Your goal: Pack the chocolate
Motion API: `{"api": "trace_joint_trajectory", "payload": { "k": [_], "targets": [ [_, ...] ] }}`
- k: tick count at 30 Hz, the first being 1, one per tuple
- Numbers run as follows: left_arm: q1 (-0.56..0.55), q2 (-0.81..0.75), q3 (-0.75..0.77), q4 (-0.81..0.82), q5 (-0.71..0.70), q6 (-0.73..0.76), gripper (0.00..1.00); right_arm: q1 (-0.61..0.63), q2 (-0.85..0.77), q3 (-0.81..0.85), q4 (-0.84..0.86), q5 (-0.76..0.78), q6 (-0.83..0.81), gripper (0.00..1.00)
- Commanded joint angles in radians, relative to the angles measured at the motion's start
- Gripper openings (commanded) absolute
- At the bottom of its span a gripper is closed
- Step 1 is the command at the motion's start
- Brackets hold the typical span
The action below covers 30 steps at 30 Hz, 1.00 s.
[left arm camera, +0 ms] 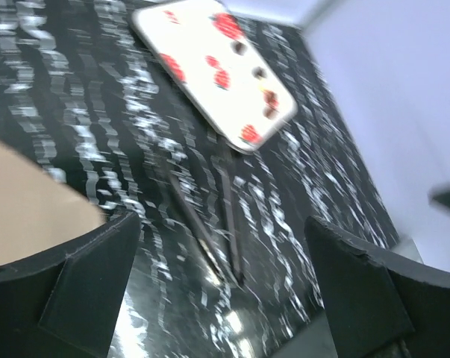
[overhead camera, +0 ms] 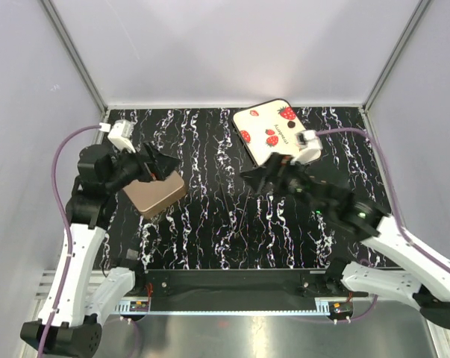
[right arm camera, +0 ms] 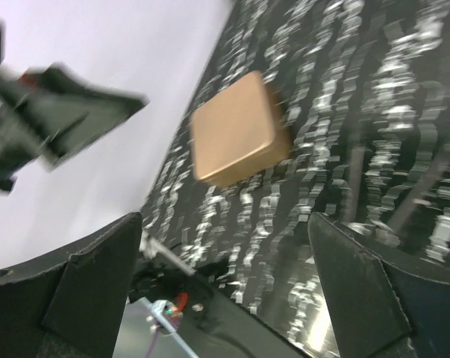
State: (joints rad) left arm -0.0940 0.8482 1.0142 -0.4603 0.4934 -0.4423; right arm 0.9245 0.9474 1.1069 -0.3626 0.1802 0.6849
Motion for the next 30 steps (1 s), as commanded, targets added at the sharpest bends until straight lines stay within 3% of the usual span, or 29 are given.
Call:
{"api": "trace_joint_trajectory", "payload": {
  "k": [1,6,30],
  "targets": [
    [-0.076,-0.075,-0.043,0.038,0.082,0.013,0.99,0.004,-0.105,0.022,-0.245,0.217,-0.053,1.0],
    [-0.096,-0.141,-0.046,-0.012,0.089,0.073,0.99,0.004,-0.185,0.09,-0.378,0.297,-0.056,1.0],
    [-0.096,-0.202,-0.014,-0.026,0.047,0.079,0.99,0.004,-0.231,0.054,-0.354,0.321,-0.077,1.0]
  ]
}}
